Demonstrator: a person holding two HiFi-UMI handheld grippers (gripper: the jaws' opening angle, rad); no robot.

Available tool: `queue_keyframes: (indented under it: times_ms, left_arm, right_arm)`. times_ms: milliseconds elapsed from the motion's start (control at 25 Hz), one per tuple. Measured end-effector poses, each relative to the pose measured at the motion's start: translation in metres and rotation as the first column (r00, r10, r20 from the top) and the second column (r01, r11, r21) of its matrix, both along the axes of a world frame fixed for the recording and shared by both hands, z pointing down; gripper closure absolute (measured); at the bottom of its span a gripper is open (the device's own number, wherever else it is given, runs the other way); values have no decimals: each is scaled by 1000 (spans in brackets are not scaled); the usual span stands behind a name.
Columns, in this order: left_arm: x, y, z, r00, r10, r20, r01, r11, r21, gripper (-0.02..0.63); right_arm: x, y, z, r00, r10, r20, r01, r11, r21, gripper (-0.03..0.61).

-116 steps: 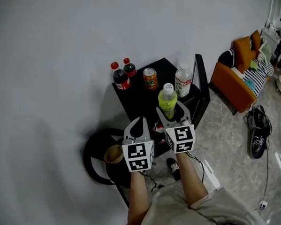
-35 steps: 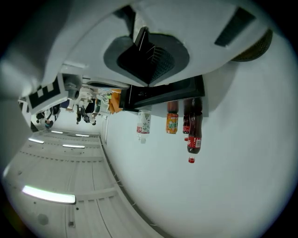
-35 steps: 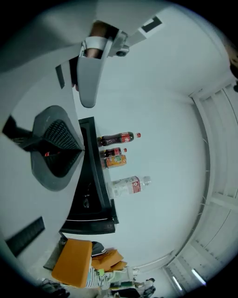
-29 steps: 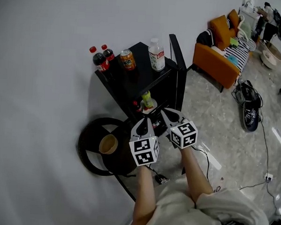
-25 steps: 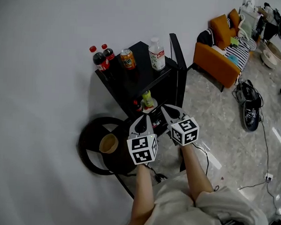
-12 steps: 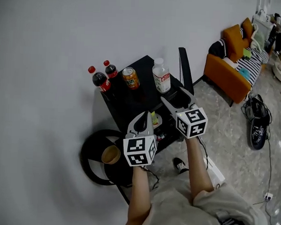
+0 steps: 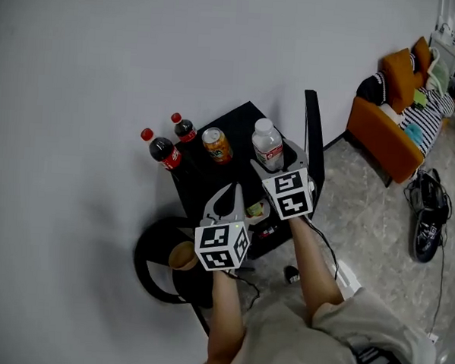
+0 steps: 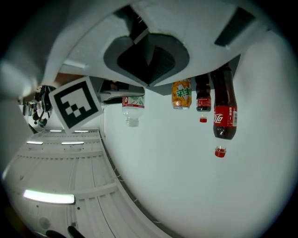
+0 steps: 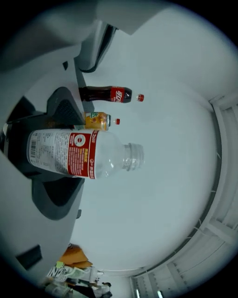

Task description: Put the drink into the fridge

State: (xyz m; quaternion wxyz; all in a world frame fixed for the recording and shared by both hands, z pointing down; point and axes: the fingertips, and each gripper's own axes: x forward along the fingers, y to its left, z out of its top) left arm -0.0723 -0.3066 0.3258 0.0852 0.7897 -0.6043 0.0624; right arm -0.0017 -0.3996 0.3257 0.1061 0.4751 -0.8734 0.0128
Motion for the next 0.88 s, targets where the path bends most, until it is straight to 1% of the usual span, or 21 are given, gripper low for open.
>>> queue_keyframes:
  times_ms: [80,120,200,480,640,760,840,880]
  left_arm:
    - [-4,0,0,1000,-14,-7,14,1000,2,604]
    - [-6,1,3,1000,-20,-8,20,1000,-3,604]
    - [-10,7,13,1000,-28,-6,28,999,-23,604]
    - [-7,38,37,1000,-11,-20,10,997,-77,604]
    - [6,62,52,999,41,-29,-44,994,-96,604]
    - [20,81,67,996,89,-30,-92,989,-119,604]
    - [27,91,79,993,108,-48,-114,983,-141,604]
    - [30,96,85,991,116,-62,-124,980,-153,604]
  right_arm:
    - [-1,-3,1,1000,13,-10,-13,1000,14,248]
    - [-1,-2,0,1000,12,-5,-12,1000,24,265]
    - [-1,2,-1,1000,14,8,-14,999,49,272]
    - [9,44,-16,996,37,87,-49,988,144,281]
    - [16,77,-9,992,43,121,-62,985,158,282]
    - [21,105,-3,986,19,166,-47,985,166,282]
    - [24,122,3,980,14,200,-46,986,160,282]
    - [25,131,8,980,17,200,-49,986,158,282]
